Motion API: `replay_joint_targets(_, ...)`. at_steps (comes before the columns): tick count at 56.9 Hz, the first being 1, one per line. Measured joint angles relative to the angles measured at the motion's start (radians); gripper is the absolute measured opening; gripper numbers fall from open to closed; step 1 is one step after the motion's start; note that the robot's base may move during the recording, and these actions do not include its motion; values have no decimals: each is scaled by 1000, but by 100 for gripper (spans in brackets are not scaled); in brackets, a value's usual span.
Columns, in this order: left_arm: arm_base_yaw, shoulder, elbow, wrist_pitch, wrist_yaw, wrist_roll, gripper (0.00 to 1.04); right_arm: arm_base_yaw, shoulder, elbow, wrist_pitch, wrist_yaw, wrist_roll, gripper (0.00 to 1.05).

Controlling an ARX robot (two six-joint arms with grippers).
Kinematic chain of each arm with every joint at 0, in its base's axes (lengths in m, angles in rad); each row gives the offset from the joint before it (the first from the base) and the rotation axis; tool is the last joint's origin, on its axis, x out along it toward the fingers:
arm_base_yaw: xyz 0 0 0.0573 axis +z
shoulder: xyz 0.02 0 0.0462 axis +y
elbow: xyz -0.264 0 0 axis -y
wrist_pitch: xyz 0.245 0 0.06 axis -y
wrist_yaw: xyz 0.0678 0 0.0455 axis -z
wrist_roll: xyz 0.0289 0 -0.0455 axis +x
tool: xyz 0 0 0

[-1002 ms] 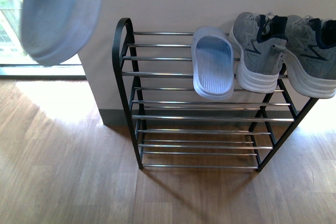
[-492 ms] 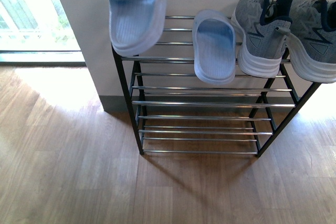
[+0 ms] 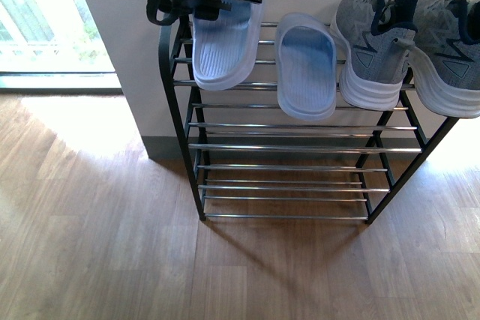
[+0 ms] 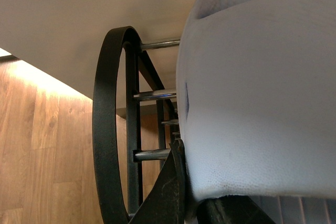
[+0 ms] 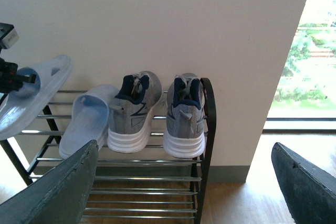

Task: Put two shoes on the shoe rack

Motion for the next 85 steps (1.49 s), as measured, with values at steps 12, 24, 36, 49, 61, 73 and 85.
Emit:
replay_joint_targets(12,-2,47,22,-20,-35,1,2,0,0,0,0,0,0,96)
replay_joint_targets(24,-8,80,50,-33,-2,18,23,0,0,0,0,0,0,96)
replay_joint_targets(36,-12,67,72,-65,8,-14,58,0,0,0,0,0,0,96)
replay_joint_targets(49,-10,-158,-65,-95,64,-146,92,0,0,0,0,0,0,96)
replay_joint_targets(61,-5,-421,-268,287,-75,-74,82,0,0,0,0,-1,0,96)
replay_joint_targets(73,129,-669,-953,961,6,68,33,0,0,0,0,-1,0,96)
replay_joint_targets(85,188,-851,-1200,1037,81,74,1,0,0,0,0,-1,0,96)
